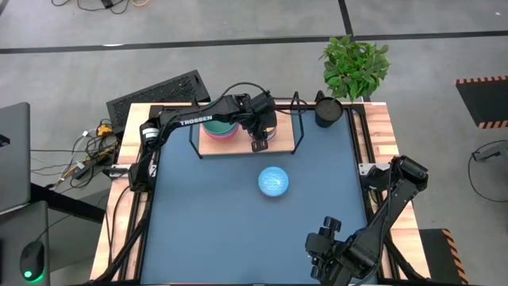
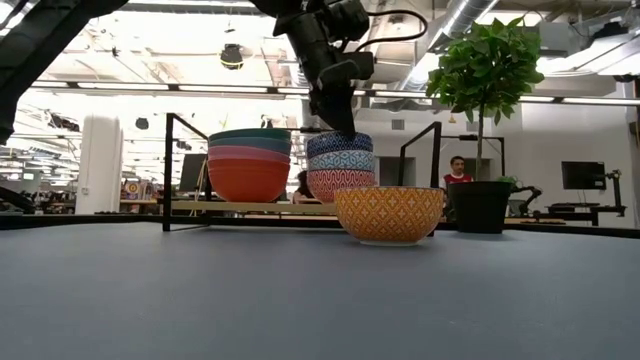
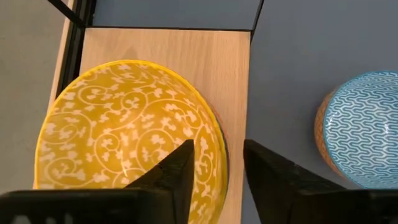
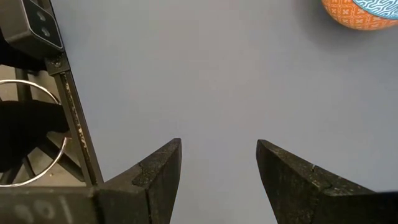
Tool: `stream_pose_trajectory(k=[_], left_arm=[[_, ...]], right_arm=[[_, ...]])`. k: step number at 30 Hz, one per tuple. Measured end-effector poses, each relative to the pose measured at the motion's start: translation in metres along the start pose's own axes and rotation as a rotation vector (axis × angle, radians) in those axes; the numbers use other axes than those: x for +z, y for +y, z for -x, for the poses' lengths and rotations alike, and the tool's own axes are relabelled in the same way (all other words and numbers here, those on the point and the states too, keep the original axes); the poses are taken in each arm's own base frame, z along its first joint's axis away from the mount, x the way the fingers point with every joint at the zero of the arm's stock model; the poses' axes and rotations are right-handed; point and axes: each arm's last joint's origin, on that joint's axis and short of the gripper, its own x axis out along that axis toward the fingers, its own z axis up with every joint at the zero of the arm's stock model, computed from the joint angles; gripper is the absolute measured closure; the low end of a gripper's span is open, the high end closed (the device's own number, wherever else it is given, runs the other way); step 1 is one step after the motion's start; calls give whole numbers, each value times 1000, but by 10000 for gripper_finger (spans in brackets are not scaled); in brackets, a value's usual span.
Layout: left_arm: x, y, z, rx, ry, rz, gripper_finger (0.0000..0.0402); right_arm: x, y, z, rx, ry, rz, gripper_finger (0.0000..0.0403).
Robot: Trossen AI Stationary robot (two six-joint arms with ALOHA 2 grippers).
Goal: Place and stack bowls onto a shelf
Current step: Stack the blue patterned bowl on top of the yellow patterned bowl on the shelf
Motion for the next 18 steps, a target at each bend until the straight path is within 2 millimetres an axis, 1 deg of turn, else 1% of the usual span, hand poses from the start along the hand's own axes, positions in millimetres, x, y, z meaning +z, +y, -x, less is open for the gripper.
stream_pose_trajectory(k=[5, 18], left_arm=[[0, 0, 1, 1, 1, 15, 267], [3, -4, 5, -16, -31, 16, 266]], right_arm=[[0, 0, 0, 0, 0, 0, 168], [0, 0, 0, 1, 0, -8, 168]])
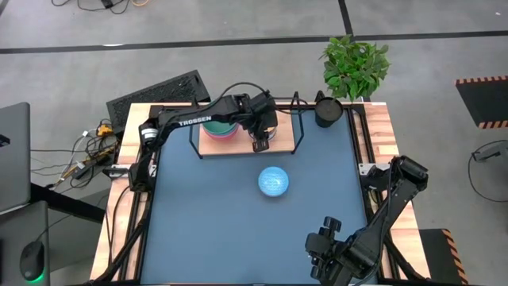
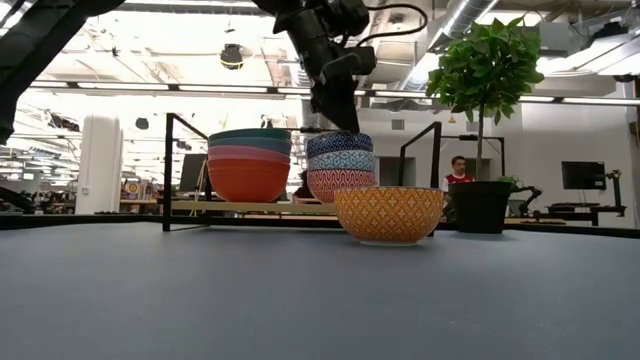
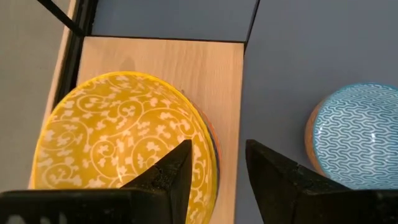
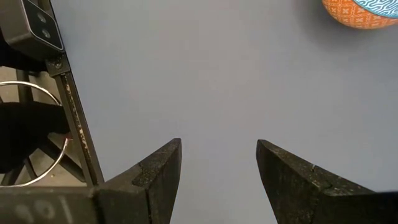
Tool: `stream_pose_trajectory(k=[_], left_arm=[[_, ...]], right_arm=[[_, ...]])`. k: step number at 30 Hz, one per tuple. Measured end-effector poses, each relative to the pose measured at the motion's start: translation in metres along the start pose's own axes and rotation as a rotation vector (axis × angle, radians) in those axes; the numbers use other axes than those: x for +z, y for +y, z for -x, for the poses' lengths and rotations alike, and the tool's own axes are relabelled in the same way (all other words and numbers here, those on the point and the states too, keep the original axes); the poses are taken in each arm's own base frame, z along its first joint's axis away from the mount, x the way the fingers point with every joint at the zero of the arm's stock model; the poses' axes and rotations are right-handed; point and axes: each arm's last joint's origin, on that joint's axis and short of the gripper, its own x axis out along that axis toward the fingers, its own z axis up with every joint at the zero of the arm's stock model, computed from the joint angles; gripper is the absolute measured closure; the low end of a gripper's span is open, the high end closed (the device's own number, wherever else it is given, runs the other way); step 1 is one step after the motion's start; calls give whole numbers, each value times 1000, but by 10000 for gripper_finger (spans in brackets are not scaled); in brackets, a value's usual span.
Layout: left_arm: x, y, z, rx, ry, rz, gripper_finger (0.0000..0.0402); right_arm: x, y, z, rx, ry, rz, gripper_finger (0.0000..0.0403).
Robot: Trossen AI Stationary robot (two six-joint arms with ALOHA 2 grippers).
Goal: Place and stack bowls onto a shelf
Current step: Stack the blue patterned bowl on top of the yellow patterned bowl on the shelf
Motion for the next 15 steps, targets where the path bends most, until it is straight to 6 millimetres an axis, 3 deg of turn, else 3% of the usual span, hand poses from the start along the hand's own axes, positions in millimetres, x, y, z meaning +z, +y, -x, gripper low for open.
stream_pose_trajectory(k=[3, 8, 12, 15], left_arm=[[2, -3, 5, 31, -13, -28, 266], [11, -15, 36, 29, -101, -89, 266], [16, -40, 75, -38, -194, -156, 266], [15, -71, 100, -147, -236, -224, 266]], right_arm=[[0, 0, 0, 0, 0, -1, 168], [0, 0, 0, 1, 0, -1, 168], [0, 0, 0, 1, 0, -1, 168], [0, 0, 0, 0, 0, -1, 168]])
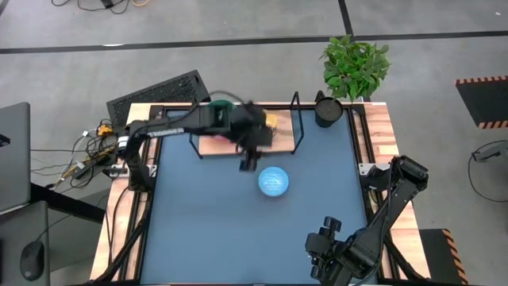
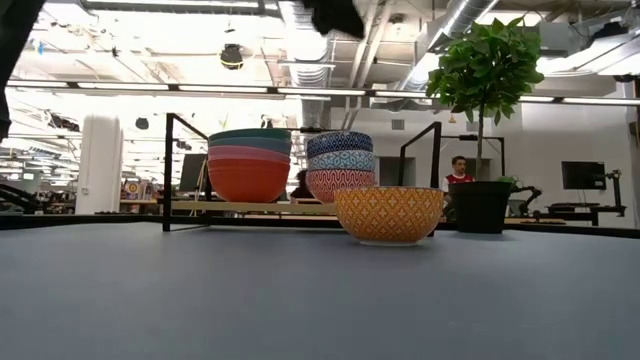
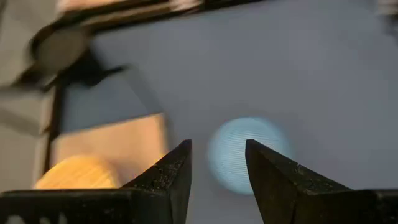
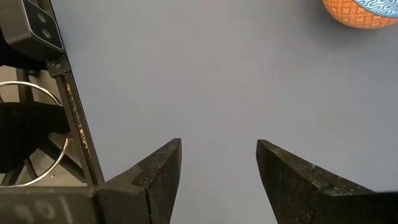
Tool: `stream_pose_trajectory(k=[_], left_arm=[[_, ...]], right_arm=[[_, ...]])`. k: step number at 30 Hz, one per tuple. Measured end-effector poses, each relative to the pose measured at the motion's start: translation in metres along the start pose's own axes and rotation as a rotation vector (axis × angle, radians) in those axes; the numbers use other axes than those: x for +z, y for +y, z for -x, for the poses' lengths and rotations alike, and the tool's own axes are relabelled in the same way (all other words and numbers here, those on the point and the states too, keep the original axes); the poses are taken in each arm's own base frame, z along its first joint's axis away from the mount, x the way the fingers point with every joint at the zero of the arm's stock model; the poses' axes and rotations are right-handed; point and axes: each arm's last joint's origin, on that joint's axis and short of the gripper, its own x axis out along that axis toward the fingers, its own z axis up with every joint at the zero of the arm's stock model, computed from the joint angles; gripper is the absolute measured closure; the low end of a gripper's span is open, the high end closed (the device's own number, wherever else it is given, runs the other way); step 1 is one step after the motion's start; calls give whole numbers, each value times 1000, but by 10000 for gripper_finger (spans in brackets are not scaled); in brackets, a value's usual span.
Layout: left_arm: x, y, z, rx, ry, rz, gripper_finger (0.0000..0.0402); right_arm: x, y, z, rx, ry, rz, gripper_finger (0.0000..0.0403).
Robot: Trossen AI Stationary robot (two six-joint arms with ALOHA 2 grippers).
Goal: Place and stack bowls onto a shelf
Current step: Stack the blue patterned bowl on top of the yellow patterned bowl on the shelf
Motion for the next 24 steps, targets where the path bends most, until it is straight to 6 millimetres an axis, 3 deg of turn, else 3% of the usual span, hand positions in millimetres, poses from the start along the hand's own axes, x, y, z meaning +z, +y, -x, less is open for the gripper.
stream_pose_trajectory(k=[6, 13, 17, 24], left_arm=[[15, -72, -2, -102, -21, -153, 266], [17, -131, -45, -79, 1, -254, 266], [11, -145, -68, -50, 46, -287, 266], [-8, -149, -109, -67, 153, -261, 266]], right_arm=[[0, 0, 0, -1, -3, 5, 168], [0, 0, 0, 0, -3, 0, 168], [-3, 2, 2, 13, -6, -13, 168], [-10, 6, 5, 31, -7, -54, 168]])
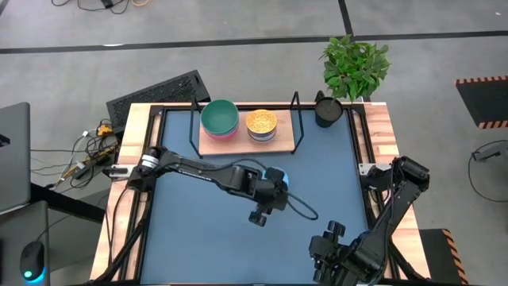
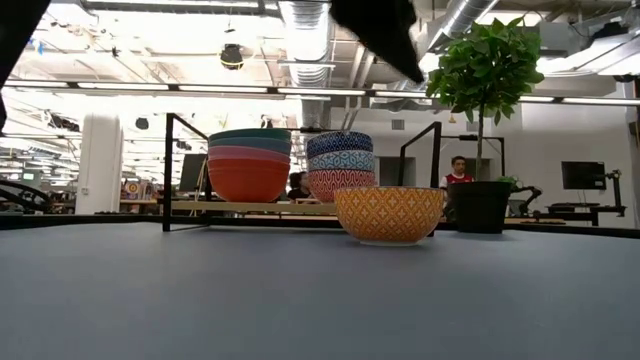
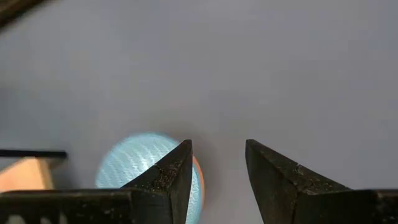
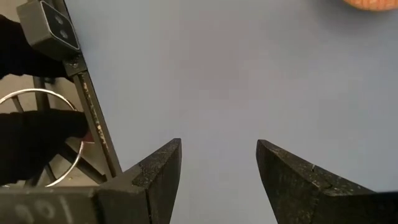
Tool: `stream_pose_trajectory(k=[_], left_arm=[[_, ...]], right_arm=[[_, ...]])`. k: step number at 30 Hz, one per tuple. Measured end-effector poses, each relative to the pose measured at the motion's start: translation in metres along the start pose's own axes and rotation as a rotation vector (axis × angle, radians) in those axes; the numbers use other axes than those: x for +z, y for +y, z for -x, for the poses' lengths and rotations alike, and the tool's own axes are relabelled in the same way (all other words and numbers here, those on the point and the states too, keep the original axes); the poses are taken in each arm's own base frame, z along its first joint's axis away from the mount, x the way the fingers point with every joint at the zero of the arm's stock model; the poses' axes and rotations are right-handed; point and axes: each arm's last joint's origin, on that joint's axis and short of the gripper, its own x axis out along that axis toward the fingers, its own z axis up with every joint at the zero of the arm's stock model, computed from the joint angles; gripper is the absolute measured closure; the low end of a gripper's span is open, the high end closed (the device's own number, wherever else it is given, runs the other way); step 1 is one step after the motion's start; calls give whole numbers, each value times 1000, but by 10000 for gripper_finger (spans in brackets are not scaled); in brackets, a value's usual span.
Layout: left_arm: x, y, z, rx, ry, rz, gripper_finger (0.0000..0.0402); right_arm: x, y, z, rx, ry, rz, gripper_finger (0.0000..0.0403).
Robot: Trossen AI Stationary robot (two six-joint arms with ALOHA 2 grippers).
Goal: Place and stack bowls onto a shelf
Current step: Stack the blue patterned bowl on top of the yellow patterned bowl on the shelf
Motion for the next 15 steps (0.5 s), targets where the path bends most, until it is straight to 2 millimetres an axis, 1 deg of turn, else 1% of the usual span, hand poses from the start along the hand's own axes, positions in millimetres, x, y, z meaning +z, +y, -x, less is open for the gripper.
stream_pose_trajectory(k=[5, 9, 12, 15], left_arm=[[-24, -4, -23, 21, 57, 32, 266], [-33, -4, -30, 36, 10, 82, 266], [-43, -8, -38, 59, 38, 57, 266], [-54, -13, -46, 24, 71, 51, 266]], right_arm=[[-4, 2, 2, 11, -1, -19, 168], [-4, 2, 2, 16, -3, -22, 168], [-4, 2, 2, 16, -3, -24, 168], [-3, 2, 2, 15, -3, -34, 168]])
